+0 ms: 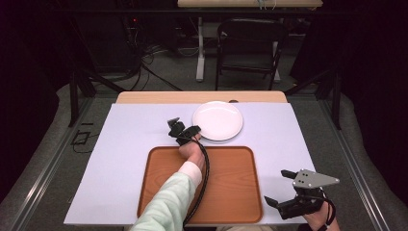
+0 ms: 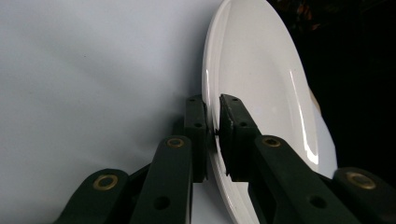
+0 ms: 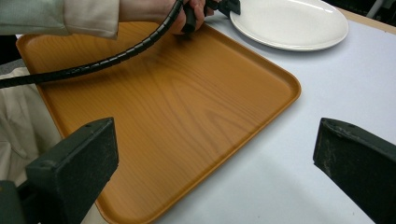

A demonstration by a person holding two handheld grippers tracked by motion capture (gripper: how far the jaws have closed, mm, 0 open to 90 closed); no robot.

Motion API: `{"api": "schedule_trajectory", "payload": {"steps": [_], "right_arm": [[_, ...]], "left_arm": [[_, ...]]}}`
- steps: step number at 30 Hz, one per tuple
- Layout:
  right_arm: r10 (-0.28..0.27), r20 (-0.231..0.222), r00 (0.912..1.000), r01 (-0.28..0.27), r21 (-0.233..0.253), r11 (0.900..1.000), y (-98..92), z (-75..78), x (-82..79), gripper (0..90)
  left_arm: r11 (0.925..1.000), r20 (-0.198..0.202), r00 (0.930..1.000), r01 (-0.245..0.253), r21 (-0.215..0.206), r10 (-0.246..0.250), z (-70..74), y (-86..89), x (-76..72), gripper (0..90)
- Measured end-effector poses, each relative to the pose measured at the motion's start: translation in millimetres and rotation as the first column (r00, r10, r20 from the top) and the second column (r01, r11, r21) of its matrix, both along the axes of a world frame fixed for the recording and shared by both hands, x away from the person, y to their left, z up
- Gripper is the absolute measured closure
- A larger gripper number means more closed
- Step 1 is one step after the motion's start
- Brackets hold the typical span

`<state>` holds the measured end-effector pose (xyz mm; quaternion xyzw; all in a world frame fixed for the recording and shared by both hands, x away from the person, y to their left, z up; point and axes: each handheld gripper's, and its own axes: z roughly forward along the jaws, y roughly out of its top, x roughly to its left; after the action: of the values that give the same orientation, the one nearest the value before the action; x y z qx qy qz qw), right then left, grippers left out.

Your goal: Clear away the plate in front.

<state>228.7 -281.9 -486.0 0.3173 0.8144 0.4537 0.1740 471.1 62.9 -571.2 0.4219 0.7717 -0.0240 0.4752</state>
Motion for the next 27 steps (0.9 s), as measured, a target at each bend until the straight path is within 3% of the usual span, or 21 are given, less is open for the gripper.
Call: {"api": "schedule_trajectory", "payload": {"steps": [7,17,27], "right_arm": [[-0.002,-0.004,1.0000,0.002,-0.003,1.000,0.3,-0.1,0.5,0.0],[-0.005,-0.002,1.0000,0.005,-0.002,1.000,-0.4,0.0,0.2,0.0],[-0.012,-0.008,0.9999,0.012,-0.004,1.000,0.4,-0.1,1.1,0.0]], "left_arm": [[0.9995,0.063,0.9976,0.029,-0.015,-0.028,12.0,2.2,2.2,85.5],[0.9937,0.123,0.9872,0.094,0.062,-0.101,30.1,3.1,5.1,87.2],[0.9726,0.167,0.9672,0.164,0.165,-0.191,50.0,13.2,9.4,87.2]]}}
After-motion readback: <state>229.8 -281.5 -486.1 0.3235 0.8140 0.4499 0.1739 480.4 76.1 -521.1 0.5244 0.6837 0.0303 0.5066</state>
